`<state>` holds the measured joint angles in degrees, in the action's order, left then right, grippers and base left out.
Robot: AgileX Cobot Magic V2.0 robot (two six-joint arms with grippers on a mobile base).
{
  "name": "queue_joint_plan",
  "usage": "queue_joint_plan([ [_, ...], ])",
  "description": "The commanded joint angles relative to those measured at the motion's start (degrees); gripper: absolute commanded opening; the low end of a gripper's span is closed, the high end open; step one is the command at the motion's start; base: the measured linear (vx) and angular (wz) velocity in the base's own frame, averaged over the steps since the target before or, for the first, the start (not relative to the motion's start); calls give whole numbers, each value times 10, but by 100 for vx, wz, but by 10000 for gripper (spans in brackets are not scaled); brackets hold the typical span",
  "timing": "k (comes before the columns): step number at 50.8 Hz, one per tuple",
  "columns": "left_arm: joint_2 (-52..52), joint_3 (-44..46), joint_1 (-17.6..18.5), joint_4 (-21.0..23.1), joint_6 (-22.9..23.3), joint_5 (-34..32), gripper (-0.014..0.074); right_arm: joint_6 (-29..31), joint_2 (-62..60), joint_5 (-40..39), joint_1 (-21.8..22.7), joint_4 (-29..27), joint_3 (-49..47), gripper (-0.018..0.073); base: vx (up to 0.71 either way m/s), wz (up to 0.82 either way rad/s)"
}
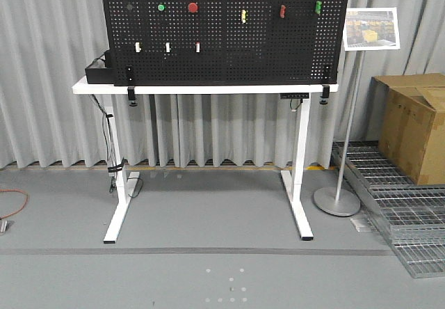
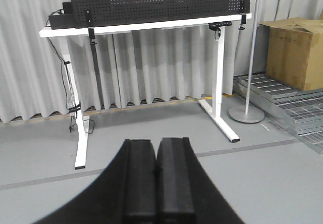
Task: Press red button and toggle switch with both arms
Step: 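Drive the base forward toward the black pegboard on the white table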
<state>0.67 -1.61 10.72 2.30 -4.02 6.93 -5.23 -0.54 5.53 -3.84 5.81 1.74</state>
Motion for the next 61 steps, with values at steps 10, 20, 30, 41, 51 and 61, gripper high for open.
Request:
queue_joint_plan([
  [10, 9, -20, 2, 0, 2, -46, 2, 1, -9, -47, 4, 6, 7, -3, 0, 0],
  [20, 9, -20, 2, 0, 2, -46, 2, 1, -9, -47, 4, 6, 7, -3, 0, 0],
  [30, 9, -20, 2, 0, 2, -46, 2, 1, -9, -47, 4, 6, 7, -3, 3, 0],
  [41, 9, -20, 2, 0, 2, -46, 2, 1, -9, -47, 4, 6, 7, -3, 20, -3],
  [51, 9, -20, 2, 0, 2, -46, 2, 1, -9, -47, 4, 6, 7, -3, 35, 2],
  [61, 9, -20, 2, 0, 2, -46, 2, 1, -9, -47, 4, 6, 7, -3, 48, 4],
])
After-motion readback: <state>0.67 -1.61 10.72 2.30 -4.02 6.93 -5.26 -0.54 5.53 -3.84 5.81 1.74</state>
